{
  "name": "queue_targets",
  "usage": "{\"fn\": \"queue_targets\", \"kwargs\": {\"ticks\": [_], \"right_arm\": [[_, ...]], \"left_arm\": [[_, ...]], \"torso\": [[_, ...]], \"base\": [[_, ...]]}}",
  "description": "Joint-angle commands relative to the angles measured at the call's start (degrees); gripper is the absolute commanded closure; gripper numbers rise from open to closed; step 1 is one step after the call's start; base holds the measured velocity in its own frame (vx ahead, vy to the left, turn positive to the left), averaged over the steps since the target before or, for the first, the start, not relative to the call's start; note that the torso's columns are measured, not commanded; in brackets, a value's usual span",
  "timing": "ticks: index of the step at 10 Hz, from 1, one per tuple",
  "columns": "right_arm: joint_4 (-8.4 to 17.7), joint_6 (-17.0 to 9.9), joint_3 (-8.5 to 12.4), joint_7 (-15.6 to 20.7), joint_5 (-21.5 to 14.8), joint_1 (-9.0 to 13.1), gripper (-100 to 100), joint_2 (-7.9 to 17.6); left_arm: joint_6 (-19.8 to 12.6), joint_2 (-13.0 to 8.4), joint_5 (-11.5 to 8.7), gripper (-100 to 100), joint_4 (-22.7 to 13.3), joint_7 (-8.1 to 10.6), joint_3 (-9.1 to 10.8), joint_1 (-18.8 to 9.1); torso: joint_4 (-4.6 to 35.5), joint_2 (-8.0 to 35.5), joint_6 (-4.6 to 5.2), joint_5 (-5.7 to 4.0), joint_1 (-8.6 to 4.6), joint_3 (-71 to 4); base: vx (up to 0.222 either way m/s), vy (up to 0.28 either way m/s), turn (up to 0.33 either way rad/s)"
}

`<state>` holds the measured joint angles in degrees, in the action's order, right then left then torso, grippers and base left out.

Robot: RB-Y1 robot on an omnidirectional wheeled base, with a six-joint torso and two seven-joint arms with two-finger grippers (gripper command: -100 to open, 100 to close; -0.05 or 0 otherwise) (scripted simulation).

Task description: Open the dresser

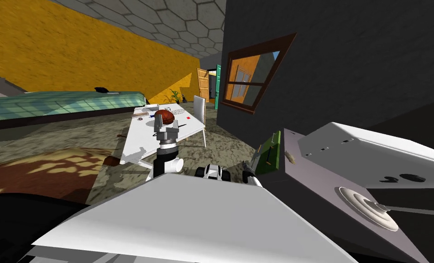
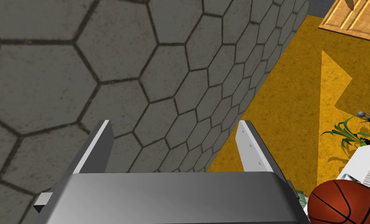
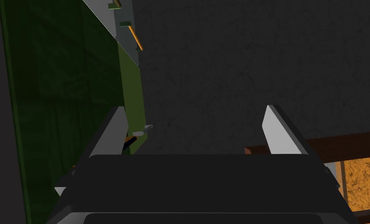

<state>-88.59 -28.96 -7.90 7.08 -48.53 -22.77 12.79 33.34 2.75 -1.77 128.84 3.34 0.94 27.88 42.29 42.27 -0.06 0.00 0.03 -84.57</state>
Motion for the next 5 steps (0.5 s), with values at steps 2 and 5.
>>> {"fn": "queue_targets", "kwargs": {"ticks": [2,5], "right_arm": [[5.6,-5.1,-0.8,0.2,-5.4,0.2,-100,0.0],[9.2,-9.6,-1.3,0.5,-8.4,0.4,-100,0.0]], "left_arm": [[0.0,0.0,0.0,0,0.0,0.00,0.01,0.0],[0.0,0.0,0.0,0,0.0,0.00,0.01,0.0]], "torso": [[0.0,0.0,0.09,0.01,-0.02,0.0],[0.0,0.0,0.10,0.01,0.00,0.0]], "base": [[-0.001,-0.021,0.141],[0.002,-0.028,0.149]]}}
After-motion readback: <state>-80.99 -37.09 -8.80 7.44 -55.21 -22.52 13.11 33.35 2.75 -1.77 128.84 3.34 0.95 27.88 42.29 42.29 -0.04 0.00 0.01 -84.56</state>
